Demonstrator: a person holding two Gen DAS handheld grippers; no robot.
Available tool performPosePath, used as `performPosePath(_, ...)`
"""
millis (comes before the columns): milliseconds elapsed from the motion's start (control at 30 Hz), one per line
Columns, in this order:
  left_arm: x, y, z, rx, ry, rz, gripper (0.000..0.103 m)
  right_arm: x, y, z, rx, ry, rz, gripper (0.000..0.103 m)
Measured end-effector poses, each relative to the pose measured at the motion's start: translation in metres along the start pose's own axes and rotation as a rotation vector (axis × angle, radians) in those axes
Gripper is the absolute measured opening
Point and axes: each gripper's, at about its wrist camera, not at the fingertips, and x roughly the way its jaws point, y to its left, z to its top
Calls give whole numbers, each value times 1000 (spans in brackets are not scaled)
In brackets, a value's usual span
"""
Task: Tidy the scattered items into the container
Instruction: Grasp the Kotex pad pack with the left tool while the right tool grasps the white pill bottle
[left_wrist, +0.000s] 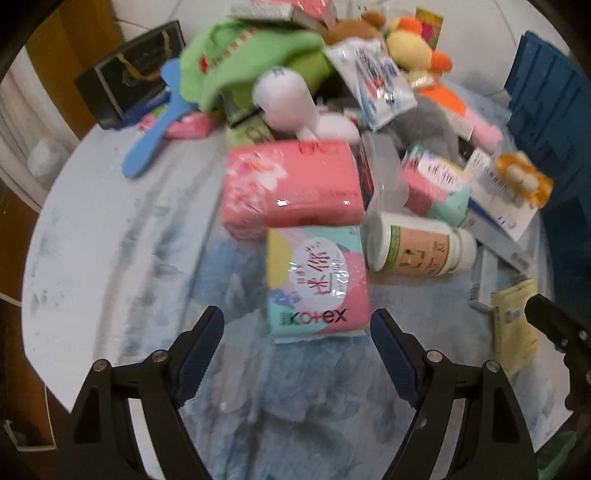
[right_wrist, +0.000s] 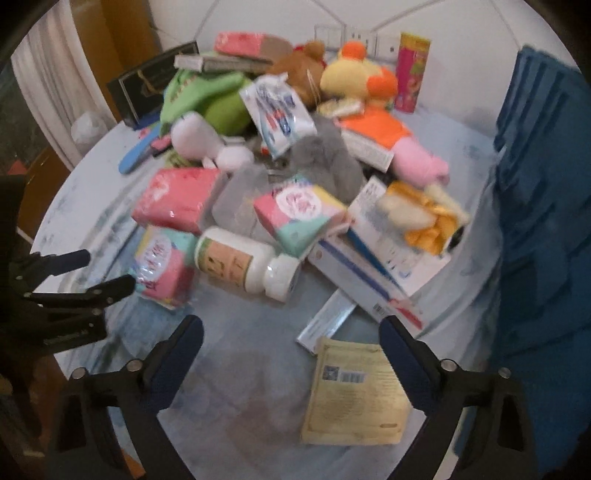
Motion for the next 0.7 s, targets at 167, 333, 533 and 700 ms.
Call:
performPosePath(167,36,-8,6,13,25,-8,82,27,-6,-1,17,24,9,93)
performPosePath(333,43,-3,4,13,14,-29,70,42,-2,4,9,32,39,91)
performPosePath(533,35,25,-8,5,15,25,69,56,12,19,-8,29,73,70)
performPosePath(700,29,42,-20,-11,19,22,69,81,16,21,27,62,87,70)
